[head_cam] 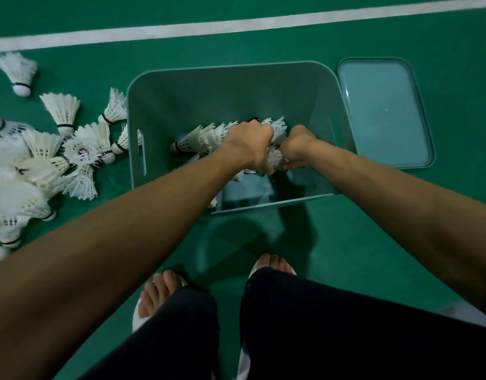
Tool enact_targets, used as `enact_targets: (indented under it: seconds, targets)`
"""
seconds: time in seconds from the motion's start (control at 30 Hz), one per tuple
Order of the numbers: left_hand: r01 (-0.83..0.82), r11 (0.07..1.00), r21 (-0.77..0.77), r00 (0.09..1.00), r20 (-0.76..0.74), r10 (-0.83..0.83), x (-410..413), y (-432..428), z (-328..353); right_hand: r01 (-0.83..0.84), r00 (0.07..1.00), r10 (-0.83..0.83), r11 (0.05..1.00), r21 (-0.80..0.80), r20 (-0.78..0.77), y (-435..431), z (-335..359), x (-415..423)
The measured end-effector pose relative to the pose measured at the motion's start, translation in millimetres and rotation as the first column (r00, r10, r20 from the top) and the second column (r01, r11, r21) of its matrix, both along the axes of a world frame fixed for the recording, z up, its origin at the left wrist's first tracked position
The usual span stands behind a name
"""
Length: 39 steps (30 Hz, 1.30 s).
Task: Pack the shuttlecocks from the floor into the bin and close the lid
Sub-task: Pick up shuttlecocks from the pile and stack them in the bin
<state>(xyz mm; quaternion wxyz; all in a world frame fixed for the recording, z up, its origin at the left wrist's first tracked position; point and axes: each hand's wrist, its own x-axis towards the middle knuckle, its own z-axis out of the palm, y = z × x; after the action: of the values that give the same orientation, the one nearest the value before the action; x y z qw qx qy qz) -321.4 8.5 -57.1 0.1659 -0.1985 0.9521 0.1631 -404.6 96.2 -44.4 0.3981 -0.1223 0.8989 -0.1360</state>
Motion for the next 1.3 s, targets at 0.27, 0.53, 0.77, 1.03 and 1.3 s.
enact_targets:
  seconds: [0.27, 0.53, 0.77, 1.03, 1.3]
  targets:
    - [-0.299, 0.848, 0.437, 0.907, -0.148, 0.395, 11.8, -23.0, 34.8, -0.222, 0.925, 0.230, 0.973, 0.061, -0.303, -4.2, 57.7, 6.0]
    - [-0.446, 0.398, 0.802, 0.527, -0.124, 0.841, 45.6, -23.2, 51.2, 0.224, 0.803, 0.063, 0.890, -0.398, 0.593, -10.9, 71.8, 39.9]
    - [-0.436, 0.491, 0.754, 0.683, -0.077, 0.726, 74.2, -29.8, 61.6, 0.077, 0.742, 0.038, 0.987, -0.142, 0.670, -16.6, 71.3, 60.5]
    - [-0.328, 0.834, 0.444, 0.865, -0.214, 0.454, 91.8, -50.7, 63.7, -0.052, 0.984, 0.038, 0.996, 0.074, 0.173, -30.0, 38.2, 74.8]
    - [-0.264, 0.918, 0.295, 0.962, 0.011, 0.273, 108.5, -58.7, 54.9, 0.216, 0.842, -0.242, 0.970, 0.109, 0.482, -50.5, 2.1, 106.7]
